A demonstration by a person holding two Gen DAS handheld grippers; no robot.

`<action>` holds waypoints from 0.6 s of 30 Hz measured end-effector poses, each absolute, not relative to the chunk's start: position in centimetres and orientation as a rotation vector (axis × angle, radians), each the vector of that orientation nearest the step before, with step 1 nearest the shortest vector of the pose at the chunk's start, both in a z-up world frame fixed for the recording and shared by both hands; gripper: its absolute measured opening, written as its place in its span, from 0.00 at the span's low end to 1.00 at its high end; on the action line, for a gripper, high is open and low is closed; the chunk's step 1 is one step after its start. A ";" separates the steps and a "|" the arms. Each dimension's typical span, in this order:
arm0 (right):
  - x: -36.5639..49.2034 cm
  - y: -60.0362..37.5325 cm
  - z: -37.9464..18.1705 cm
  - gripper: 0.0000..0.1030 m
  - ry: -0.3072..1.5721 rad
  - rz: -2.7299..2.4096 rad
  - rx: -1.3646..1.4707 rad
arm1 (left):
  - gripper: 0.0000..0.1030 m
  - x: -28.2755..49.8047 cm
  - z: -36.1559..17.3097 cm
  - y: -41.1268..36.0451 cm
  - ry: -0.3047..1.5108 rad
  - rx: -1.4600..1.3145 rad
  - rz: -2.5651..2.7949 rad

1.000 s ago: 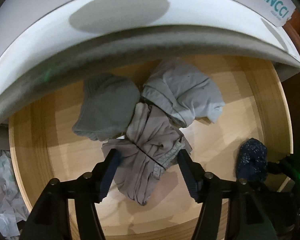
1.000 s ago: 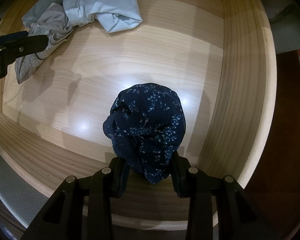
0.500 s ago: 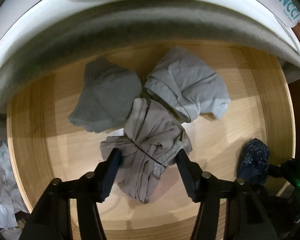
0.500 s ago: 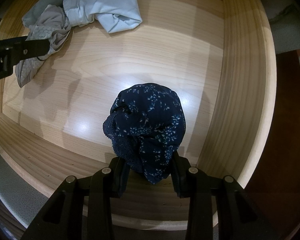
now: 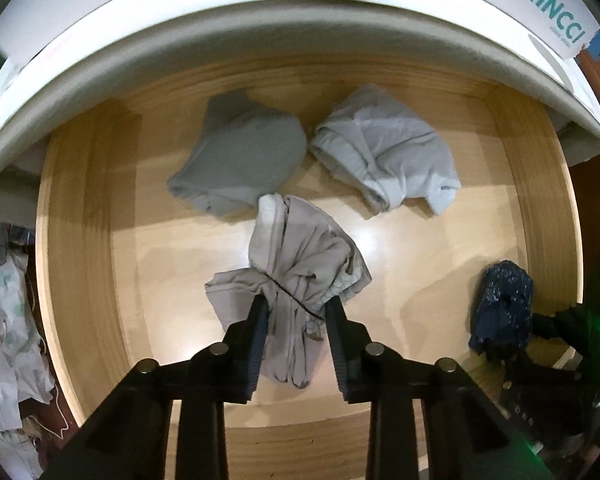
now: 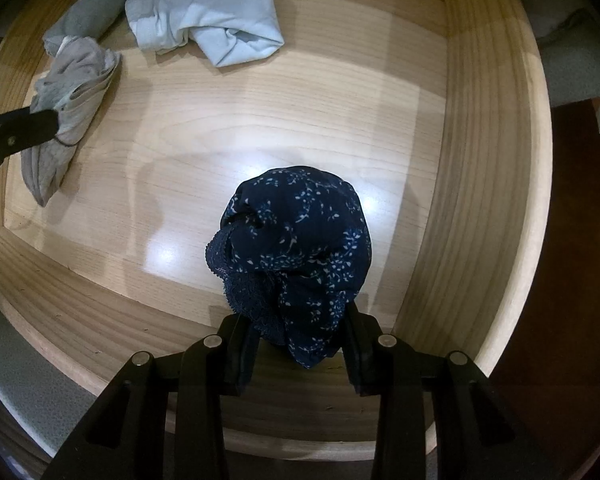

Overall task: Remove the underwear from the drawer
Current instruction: 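Close the left gripper on the beige underwear while the right gripper holds the navy underwear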

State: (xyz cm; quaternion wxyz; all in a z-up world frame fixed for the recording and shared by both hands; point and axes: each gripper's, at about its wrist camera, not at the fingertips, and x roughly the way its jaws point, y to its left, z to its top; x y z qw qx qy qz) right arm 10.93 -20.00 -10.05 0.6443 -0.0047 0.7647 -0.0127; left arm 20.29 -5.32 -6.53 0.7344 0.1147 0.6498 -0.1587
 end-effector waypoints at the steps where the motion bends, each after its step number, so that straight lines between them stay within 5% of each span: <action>1: 11.0 -20.0 -10.0 0.32 1.740 -0.029 -0.011 | 0.27 20.1 -6.8 -4.9 1.428 0.250 -0.344; 11: 11.1 -19.7 -9.2 0.33 1.738 -0.032 -0.012 | 0.22 17.6 -6.5 -2.8 1.424 0.218 -0.310; 14: 11.4 -19.7 -9.2 0.33 1.736 -0.035 -0.010 | 0.07 17.5 -6.5 -3.1 1.414 0.202 -0.294; 18: 11.5 -19.2 -9.5 0.33 1.736 -0.036 -0.012 | 0.07 17.2 -5.5 -2.7 1.405 0.198 -0.302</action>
